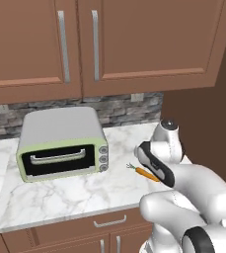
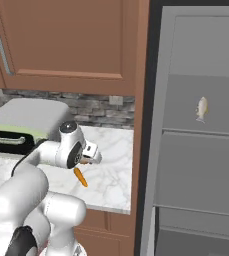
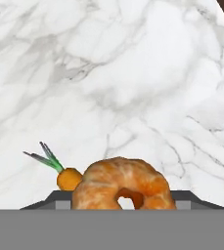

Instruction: Open the fridge, remove the tangerine, carrot, and fish, and place them on any counter.

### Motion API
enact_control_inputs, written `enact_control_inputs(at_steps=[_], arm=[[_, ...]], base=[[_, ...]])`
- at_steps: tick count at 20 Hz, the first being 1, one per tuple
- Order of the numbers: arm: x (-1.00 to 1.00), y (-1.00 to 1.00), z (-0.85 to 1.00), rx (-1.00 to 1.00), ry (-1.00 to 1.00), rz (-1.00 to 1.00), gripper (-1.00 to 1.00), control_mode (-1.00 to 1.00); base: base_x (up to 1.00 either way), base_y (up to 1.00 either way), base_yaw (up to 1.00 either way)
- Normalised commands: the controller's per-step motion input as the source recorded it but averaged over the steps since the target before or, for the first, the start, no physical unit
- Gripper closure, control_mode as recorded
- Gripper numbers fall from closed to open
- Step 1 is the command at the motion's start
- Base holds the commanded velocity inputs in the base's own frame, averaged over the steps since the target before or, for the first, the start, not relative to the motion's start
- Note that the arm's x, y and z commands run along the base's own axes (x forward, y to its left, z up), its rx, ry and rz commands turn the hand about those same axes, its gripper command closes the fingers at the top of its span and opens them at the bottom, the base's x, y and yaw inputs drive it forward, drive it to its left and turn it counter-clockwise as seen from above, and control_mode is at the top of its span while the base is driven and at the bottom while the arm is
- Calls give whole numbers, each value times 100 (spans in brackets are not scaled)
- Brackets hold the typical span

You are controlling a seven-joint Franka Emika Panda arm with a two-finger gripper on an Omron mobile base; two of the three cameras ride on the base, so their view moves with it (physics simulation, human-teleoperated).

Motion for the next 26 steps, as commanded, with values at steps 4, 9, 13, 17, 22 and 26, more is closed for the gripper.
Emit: enact_control_inputs(at_steps=[4, 9, 13, 17, 22, 26], arm=[[42, -6, -51, 1, 7, 0, 100, -100], [40, -2, -45, 2, 3, 0, 100, -100], [32, 0, -43, 0, 0, 0, 100, -100], [14, 0, -24, 0, 0, 0, 100, -100], [0, 0, -2, 0, 0, 0, -100, -100], [0, 0, 0, 0, 1, 0, -100, -100]], base=[[0, 0, 0], [0, 0, 0], [0, 0, 0], [0, 0, 0], [0, 0, 0], [0, 0, 0]])
